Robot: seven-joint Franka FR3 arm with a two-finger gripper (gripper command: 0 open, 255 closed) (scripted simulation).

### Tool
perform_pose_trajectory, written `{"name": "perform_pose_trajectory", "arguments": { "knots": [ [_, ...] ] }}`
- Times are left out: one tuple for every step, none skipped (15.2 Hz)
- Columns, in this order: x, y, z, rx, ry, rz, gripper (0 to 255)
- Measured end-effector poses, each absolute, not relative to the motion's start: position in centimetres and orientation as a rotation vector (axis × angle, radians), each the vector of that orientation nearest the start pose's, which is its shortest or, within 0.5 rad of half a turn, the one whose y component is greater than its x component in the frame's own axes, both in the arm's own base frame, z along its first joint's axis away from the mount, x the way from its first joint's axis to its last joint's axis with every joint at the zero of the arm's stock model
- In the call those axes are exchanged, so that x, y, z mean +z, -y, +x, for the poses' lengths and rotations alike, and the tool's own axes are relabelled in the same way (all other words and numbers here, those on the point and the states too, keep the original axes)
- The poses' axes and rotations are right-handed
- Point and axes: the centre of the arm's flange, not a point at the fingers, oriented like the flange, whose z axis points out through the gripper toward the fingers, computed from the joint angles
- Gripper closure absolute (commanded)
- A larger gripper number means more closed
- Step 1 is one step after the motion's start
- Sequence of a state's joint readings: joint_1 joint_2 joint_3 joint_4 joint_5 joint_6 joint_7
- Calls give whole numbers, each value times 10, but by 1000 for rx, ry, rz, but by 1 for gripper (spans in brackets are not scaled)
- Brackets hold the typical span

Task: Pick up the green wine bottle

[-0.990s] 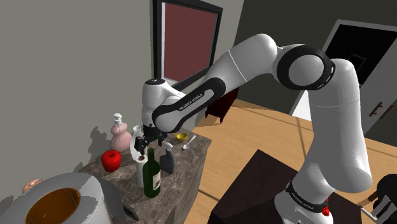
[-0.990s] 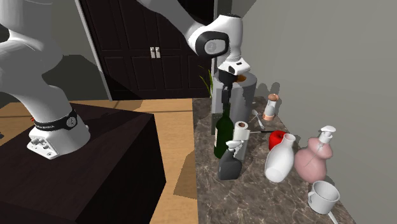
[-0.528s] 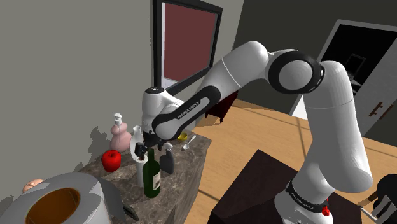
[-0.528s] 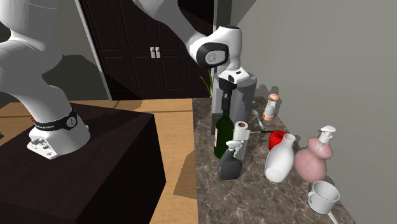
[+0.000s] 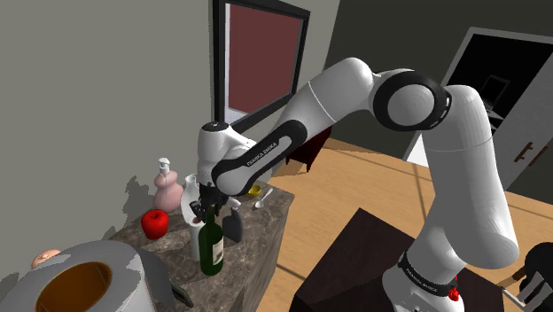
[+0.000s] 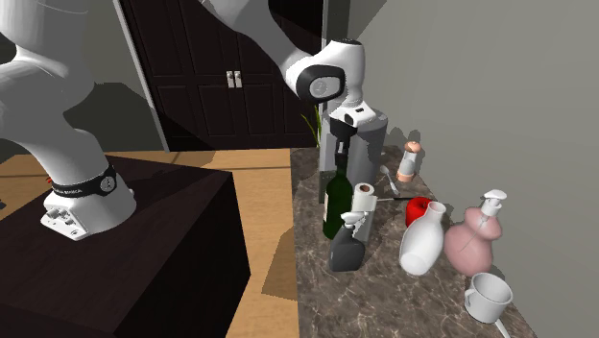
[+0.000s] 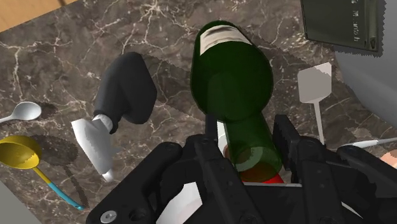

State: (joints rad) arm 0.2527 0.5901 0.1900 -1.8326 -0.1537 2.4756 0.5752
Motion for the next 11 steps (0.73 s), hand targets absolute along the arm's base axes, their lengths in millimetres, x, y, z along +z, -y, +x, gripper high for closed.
{"name": "perform_pose_trajectory", "arguments": {
  "knots": [
    [219, -273, 594, -87, -77, -3102, 255],
    [219, -273, 594, -87, -77, -3102, 255],
    [219, -273, 594, -87, -77, -3102, 255],
    [221, -272, 594, -85, -77, -3102, 255],
    [225, -272, 595, -85, -77, -3102, 255],
    [229, -272, 594, -85, -77, -3102, 255],
    [234, -272, 594, -85, -77, -3102, 255],
    [240, -272, 594, -85, -77, -3102, 255],
    [244, -273, 595, -85, -77, -3102, 255],
    [249, -273, 595, -85, -77, -3102, 255],
    [255, -272, 595, -85, -77, -3102, 255]
  ]
}}
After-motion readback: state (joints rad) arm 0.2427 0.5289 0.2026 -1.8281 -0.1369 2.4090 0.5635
